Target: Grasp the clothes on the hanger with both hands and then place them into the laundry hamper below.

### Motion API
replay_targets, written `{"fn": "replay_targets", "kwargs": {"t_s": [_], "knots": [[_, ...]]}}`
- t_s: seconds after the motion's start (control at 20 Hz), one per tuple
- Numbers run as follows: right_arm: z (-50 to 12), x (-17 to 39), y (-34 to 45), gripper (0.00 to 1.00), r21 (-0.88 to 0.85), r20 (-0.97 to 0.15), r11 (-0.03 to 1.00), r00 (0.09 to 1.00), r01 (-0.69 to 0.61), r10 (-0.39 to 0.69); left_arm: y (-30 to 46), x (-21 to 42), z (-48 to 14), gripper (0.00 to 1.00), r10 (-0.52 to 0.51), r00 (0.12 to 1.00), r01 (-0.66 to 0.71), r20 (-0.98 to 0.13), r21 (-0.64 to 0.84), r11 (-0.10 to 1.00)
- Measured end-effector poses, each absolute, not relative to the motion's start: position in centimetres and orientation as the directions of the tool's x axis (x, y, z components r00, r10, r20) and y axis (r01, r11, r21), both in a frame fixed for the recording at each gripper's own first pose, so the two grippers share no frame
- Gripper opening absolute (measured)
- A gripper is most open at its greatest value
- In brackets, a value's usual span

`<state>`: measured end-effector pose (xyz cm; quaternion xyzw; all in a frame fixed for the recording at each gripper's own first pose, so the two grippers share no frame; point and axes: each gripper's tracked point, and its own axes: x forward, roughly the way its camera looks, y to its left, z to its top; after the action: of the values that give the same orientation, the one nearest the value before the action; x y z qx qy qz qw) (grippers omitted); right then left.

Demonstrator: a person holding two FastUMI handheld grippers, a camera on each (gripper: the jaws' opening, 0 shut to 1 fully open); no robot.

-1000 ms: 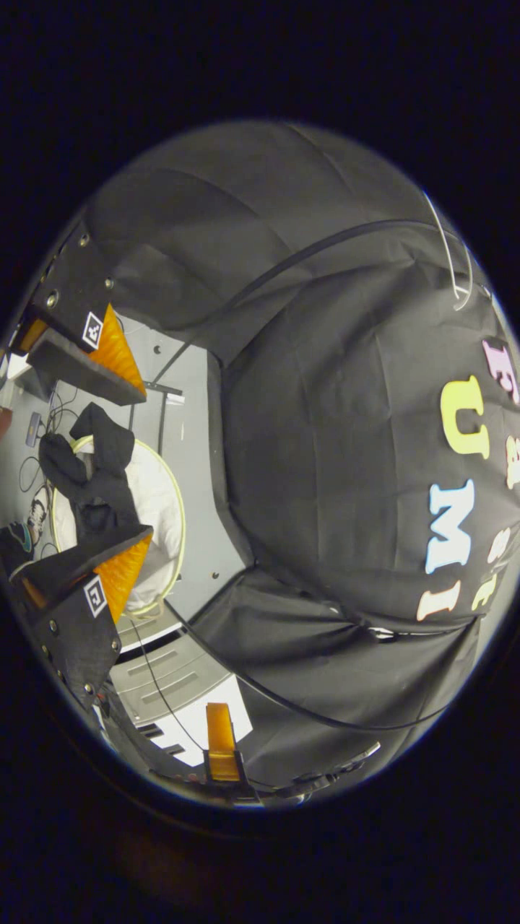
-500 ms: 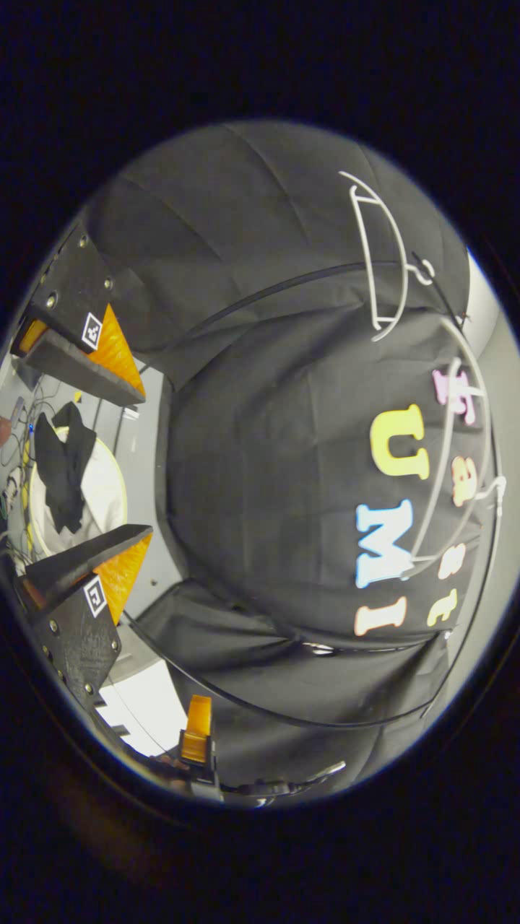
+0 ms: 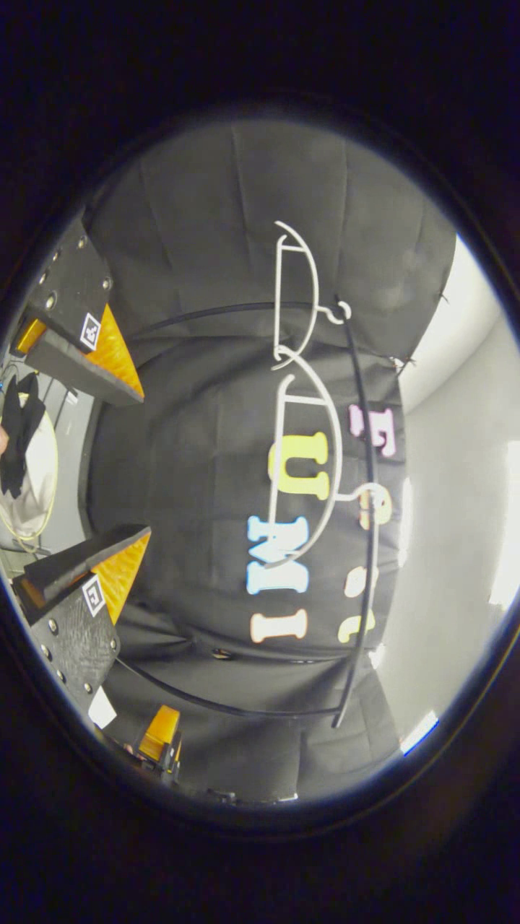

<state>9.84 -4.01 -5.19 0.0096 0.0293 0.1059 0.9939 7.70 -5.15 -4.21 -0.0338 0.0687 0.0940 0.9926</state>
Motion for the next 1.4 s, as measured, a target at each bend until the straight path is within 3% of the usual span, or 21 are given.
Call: {"fn": "replay_targets", "kwargs": {"t_s": [0.1, 0.25, 0.4, 0.5, 0.55, 0.6, 0.9, 1.2, 1.4], "knots": [[-3.1, 9.5, -4.4, 0.92, 0.022, 0.041, 0.981, 0.981, -0.192, 0.191, -5.8, 6.9, -1.5, 0.97, 0.163, 0.984, -0.169, -0.071, -0.085, 0.982], [-0.1, 8.9, -4.4, 0.98, 0.032, 0.122, 0.986, 0.980, -0.163, 0.158, -5.0, 5.4, 2.0, 0.96, 0.190, 0.982, -0.189, 0.013, -0.049, 0.981], [0.5, 8.2, -4.3, 0.94, 0.068, 0.092, 0.988, 0.987, -0.137, 0.131, -4.9, 4.7, 3.2, 0.97, 0.167, 0.985, -0.164, 0.050, -0.062, 0.985], [0.7, 7.8, -4.3, 0.98, 0.086, 0.061, 0.990, 0.992, -0.113, 0.108, -4.2, 4.4, 5.0, 0.97, 0.145, 0.987, -0.139, 0.064, -0.081, 0.987], [0.7, 7.6, -4.5, 0.92, 0.087, 0.054, 0.992, 0.995, -0.090, 0.086, -3.5, 4.4, 5.7, 0.96, 0.140, 0.988, -0.135, 0.063, -0.079, 0.988], [0.8, 7.6, -4.6, 0.98, 0.081, 0.042, 0.994, 0.997, -0.069, 0.066, -2.9, 4.5, 5.6, 0.96, 0.129, 0.990, -0.125, 0.052, -0.071, 0.990], [1.3, 5.8, -2.0, 0.98, 0.054, 0.062, 0.997, 0.997, -0.056, 0.052, -0.2, 3.3, 2.3, 0.96, 0.108, 0.994, -0.106, 0.018, -0.100, 0.989], [1.0, 3.7, 0.0, 0.98, 0.035, 0.066, 0.997, 0.996, -0.068, 0.066, 1.2, 2.6, 2.2, 0.97, 0.047, 0.995, -0.033, 0.082, -0.165, 0.986], [0.1, 2.7, -0.8, 0.98, 0.004, 0.051, 1.000, 0.999, -0.016, 0.016, 2.7, 2.3, 1.5, 0.96, 0.045, 0.994, -0.030, 0.095, -0.160, 0.987]]}}
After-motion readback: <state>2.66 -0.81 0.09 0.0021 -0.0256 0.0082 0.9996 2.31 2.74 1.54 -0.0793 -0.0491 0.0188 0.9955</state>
